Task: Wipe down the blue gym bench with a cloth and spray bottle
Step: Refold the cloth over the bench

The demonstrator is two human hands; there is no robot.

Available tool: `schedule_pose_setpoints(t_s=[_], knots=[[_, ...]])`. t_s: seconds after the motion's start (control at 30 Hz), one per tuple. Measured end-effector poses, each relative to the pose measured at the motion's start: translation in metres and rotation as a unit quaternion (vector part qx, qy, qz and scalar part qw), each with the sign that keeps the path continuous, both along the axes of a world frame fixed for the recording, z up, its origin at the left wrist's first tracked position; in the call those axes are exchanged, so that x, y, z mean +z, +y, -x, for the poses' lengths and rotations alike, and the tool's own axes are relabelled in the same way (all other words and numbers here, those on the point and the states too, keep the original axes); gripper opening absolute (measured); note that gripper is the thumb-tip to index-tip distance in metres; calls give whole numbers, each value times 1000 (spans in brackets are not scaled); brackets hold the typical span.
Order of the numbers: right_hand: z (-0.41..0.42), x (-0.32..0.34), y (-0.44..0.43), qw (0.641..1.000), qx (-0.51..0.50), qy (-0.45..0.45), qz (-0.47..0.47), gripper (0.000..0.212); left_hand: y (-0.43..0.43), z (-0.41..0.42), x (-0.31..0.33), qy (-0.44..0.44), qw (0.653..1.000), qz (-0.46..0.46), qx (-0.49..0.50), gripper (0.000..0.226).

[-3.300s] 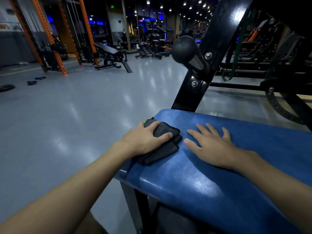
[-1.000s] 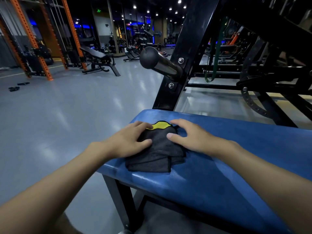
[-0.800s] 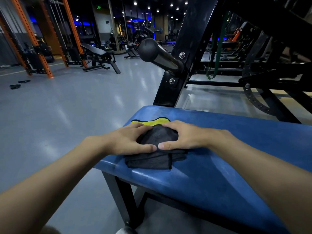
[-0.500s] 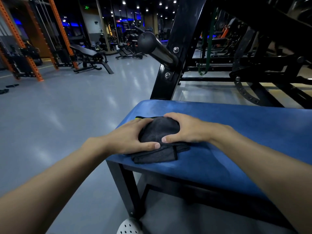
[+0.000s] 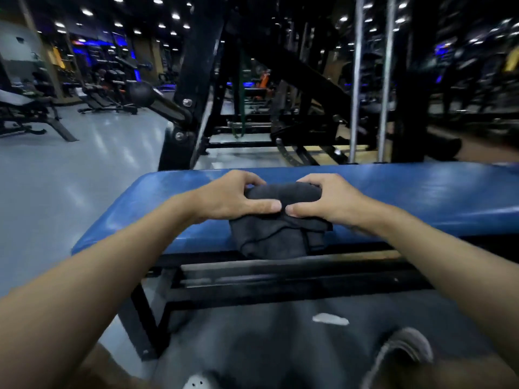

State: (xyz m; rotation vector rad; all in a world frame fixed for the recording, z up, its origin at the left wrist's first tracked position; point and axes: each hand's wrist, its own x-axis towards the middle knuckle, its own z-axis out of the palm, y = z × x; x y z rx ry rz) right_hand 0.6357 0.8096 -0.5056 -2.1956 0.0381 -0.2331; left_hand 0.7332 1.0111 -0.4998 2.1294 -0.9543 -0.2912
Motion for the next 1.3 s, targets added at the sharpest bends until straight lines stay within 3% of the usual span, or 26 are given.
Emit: schedule_pose_setpoints(t_s=[0.17,0.23,0.33,0.47,0.57,0.73,0.83,0.9,0.97,1.1,1.2,1.3], knots=[[70,13,-76,989,-149,1,10,69,-91,33,-4,127,984,77,-99,49],[83,20,-107,984,-178,-8,-23,75,-128,38,-3,185,968,104,-129,48],[95,23,-156,969,-201,-25,-141,68,-193,40,7,222,952,142,-153,47],[126,19,-232,932,-166,-30,-320,32,-300,52,8,248,939,150,-182,66],[154,17,-296,914,-203,-31,-349,30,-385,66,6,288,926,140,-201,65],[203,42,-391,858,-389,-66,-328,50,-505,109,38,397,886,60,-233,52],[247,90,-422,830,-425,-87,-351,56,-550,146,92,446,840,-28,-309,52],[284,138,-440,824,-440,-88,-345,46,-579,179,143,411,819,-96,-388,40],[326,196,-455,819,-460,-77,-333,36,-609,220,202,371,808,-149,-432,45],[434,321,-481,780,-525,-86,-330,31,-662,322,329,323,812,-182,-450,48],[515,397,-493,735,-556,-79,-380,34,-688,402,408,318,807,-179,-465,26],[582,451,-500,698,-606,-71,-375,32,-711,468,464,303,823,-153,-455,15]])
